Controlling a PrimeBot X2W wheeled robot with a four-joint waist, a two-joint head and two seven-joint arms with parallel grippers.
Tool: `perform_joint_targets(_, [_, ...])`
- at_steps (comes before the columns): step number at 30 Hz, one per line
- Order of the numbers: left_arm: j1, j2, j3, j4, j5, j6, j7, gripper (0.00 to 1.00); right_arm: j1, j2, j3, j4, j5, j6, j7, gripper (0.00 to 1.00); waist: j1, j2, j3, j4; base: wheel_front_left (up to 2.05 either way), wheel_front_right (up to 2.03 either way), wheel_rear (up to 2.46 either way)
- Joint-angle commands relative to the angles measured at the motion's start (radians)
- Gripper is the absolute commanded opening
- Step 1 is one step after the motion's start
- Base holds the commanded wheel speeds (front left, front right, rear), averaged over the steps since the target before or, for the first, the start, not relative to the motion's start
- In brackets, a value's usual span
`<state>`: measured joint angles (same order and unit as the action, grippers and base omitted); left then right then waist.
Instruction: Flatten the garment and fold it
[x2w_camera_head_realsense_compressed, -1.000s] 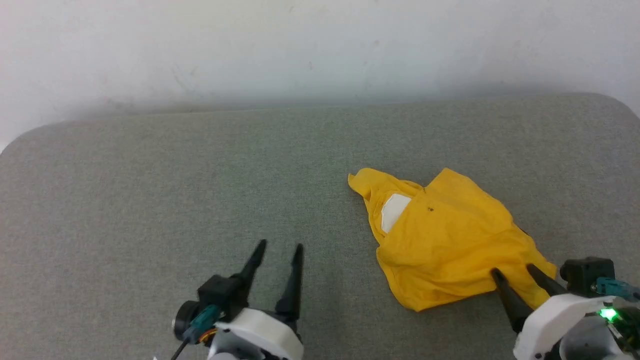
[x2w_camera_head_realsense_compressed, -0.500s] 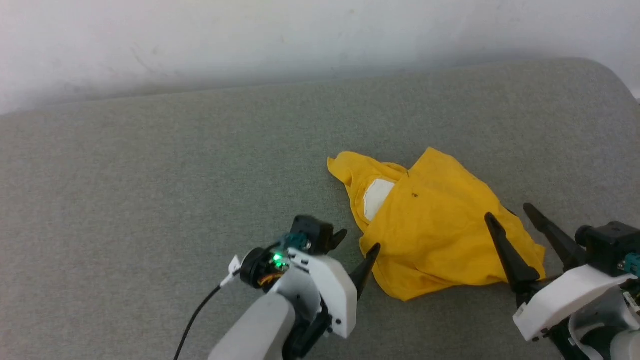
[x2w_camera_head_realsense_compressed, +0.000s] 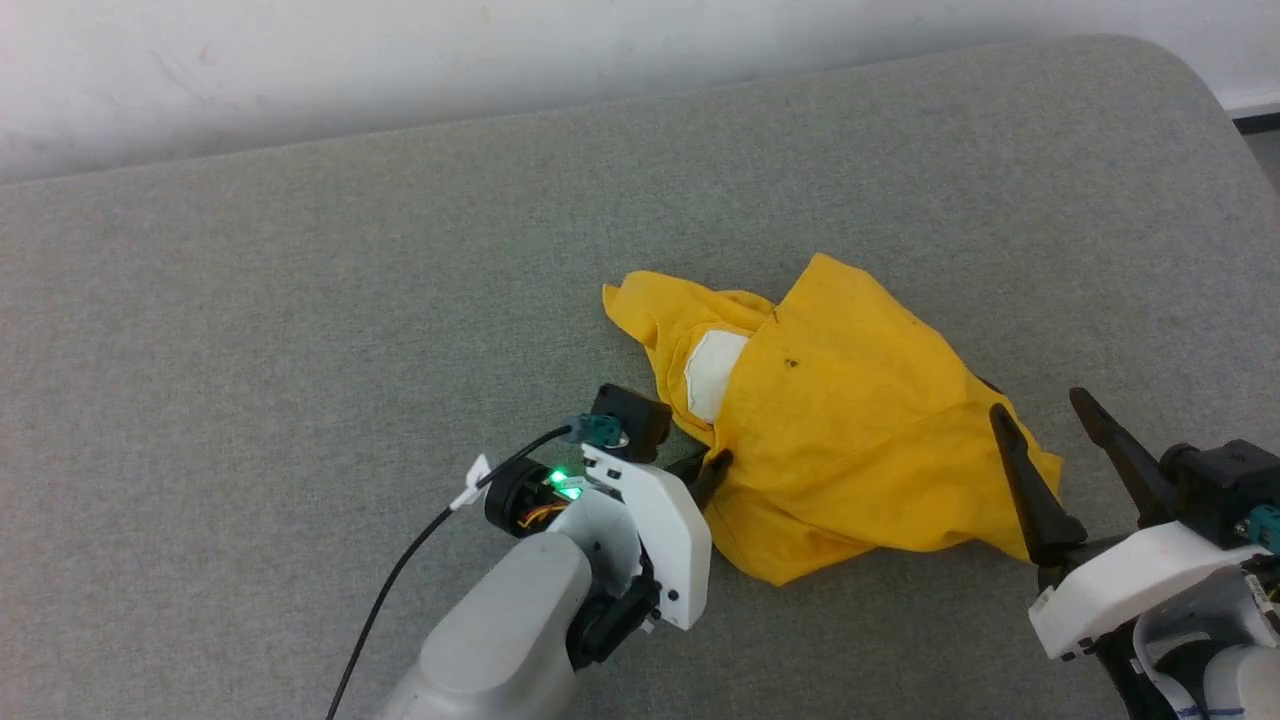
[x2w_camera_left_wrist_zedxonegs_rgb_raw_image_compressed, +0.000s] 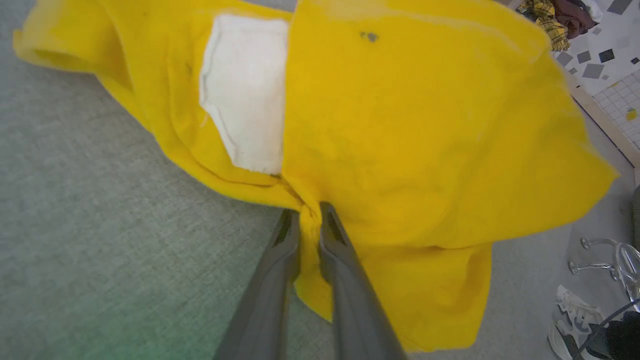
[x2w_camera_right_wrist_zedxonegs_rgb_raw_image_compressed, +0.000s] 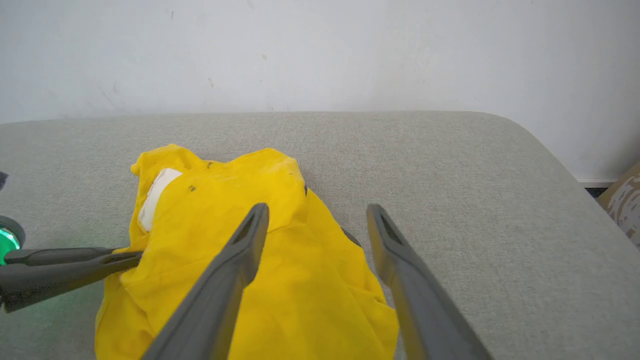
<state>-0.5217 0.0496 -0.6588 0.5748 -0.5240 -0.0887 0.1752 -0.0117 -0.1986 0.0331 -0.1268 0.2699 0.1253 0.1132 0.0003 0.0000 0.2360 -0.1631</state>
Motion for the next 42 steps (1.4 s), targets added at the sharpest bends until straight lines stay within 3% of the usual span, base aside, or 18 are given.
perform_joint_targets(1, [-0.003,0.001,0.006,0.011,-0.027,-0.008,-0.041,0.0,-0.006,0.01,-0.012,0.014,-0.014,0.005,-0.008,1.0,-0.0003,0.0,-0.02,0.02,0.0,0.0,0.0])
perform_joint_targets(7, [0.009,0.024,0.103,-0.016,-0.065,0.03,-0.199,0.0,0.01,0.018,-0.033,0.039,-0.038,0.005,-0.005,1.0,-0.0003,0.0,-0.092,0.076,0.0,0.0,0.0])
perform_joint_targets(13, [0.027,0.12,0.243,-0.169,-0.076,0.117,-0.344,0.0,0.03,0.033,-0.043,0.047,-0.053,0.005,-0.001,1.0,-0.0003,0.0,-0.15,0.135,0.0,0.0,0.0])
perform_joint_targets(20, [0.05,0.21,0.334,-0.416,-0.041,0.185,-0.402,0.0,0.04,0.056,-0.036,0.057,-0.065,0.005,-0.004,1.0,-0.0003,0.0,-0.173,0.163,0.0,0.0,0.0])
perform_joint_targets(24, [0.108,0.246,0.322,-0.484,-0.011,0.234,-0.348,0.0,0.04,0.067,-0.028,0.068,-0.071,0.005,-0.009,1.0,-0.0003,0.0,-0.175,0.163,0.0,0.0,0.0])
perform_joint_targets(31, [0.244,0.272,0.379,-0.365,-0.025,0.333,-0.337,0.0,0.034,0.074,-0.008,0.095,-0.067,0.005,-0.013,1.0,-0.0003,0.0,-0.149,0.161,0.0,0.0,0.0])
perform_joint_targets(36, [0.309,0.257,0.426,-0.234,-0.081,0.345,-0.359,0.0,0.033,0.068,0.003,0.118,-0.059,0.005,-0.013,1.0,-0.0003,0.0,-0.136,0.178,0.0,0.0,0.0])
perform_joint_targets(37, [0.313,0.253,0.425,-0.214,-0.084,0.34,-0.363,0.45,0.034,0.066,0.004,0.121,-0.058,0.005,-0.013,1.0,-0.0003,0.0,-0.136,0.184,0.0,0.0,0.0])
perform_joint_targets(38, [0.311,0.251,0.426,-0.198,-0.085,0.337,-0.37,1.0,0.035,0.063,0.009,0.123,-0.056,0.005,-0.013,1.0,-0.0003,0.0,-0.138,0.19,0.0,0.0,0.0])
perform_joint_targets(42, [0.303,0.233,0.431,-0.197,-0.078,0.308,-0.415,1.0,0.041,0.038,0.053,0.12,-0.026,0.005,0.008,1.0,-0.0003,0.0,-0.154,0.221,0.0,0.0,0.0])
